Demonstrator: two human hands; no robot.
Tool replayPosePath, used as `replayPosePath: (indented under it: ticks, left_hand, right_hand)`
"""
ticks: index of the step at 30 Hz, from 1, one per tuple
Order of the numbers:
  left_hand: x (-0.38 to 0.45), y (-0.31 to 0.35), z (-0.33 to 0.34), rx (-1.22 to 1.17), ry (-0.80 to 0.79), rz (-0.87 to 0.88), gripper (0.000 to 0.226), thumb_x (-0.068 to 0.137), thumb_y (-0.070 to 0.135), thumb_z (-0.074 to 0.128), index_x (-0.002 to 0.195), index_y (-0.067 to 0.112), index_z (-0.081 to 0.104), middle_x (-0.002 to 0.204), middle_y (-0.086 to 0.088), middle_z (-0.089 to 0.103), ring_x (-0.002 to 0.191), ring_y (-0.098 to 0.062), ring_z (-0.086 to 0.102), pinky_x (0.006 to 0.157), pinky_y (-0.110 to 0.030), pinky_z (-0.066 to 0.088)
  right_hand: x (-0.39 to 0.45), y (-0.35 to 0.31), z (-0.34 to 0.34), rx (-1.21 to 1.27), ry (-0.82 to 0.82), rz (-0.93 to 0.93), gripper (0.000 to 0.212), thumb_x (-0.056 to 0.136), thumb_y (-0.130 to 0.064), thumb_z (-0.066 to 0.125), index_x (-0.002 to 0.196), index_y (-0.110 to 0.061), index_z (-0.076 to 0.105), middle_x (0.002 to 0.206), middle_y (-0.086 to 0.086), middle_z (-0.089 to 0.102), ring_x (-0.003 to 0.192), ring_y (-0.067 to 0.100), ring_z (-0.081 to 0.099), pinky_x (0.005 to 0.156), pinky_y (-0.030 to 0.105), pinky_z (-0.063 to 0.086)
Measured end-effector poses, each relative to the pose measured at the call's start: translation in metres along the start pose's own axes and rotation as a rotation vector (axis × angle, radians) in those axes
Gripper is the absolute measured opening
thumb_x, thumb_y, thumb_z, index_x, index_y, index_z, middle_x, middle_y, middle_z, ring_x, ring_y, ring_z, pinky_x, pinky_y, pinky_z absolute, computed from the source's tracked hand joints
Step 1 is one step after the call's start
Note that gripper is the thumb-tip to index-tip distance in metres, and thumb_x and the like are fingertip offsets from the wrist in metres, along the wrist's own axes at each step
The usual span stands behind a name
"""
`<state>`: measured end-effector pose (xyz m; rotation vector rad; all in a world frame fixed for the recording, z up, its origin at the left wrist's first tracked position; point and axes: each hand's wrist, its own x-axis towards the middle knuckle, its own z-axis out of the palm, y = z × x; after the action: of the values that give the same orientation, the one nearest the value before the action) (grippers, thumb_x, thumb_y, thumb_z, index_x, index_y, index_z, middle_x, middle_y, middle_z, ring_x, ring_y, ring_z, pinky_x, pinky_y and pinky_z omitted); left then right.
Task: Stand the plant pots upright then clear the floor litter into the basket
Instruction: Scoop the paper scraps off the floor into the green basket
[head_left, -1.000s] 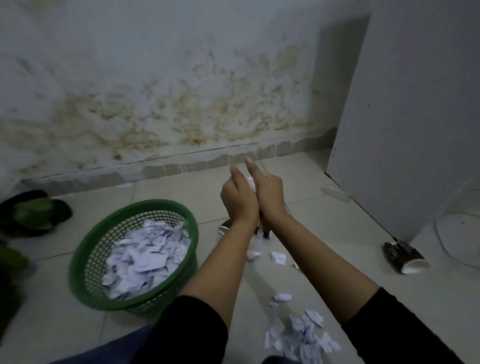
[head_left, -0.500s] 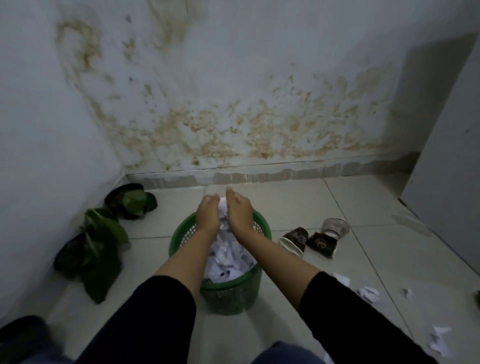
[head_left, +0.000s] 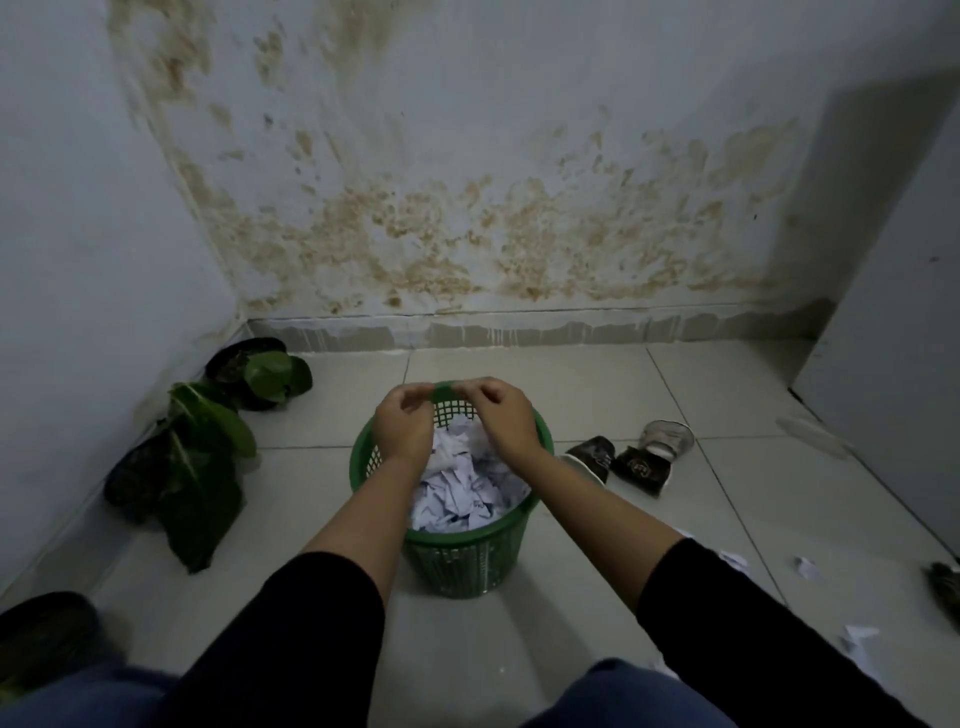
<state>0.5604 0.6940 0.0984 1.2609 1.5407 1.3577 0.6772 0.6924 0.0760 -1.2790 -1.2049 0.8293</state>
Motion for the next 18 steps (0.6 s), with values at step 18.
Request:
replayPosePath:
  ticks: [18]
  left_hand:
    - [0.009,0.031,0.056,-0.13,0.228,0.017,0.01,0.095,0.02,0.049,0.091,0.014,0.055,0.086,-0.003,0.062,0.081,-0.022,0.058,0.074,-0.032,0.046]
  right_hand:
    - [0.001,-0.03,-0.023,0.417,0.134,0.307,0.06,0.104,-0.045,0.027,0.079,-0.01,0.069,0.065,0.0,0.056,0.054,0.013,0.045,0.055,0.027,0.036]
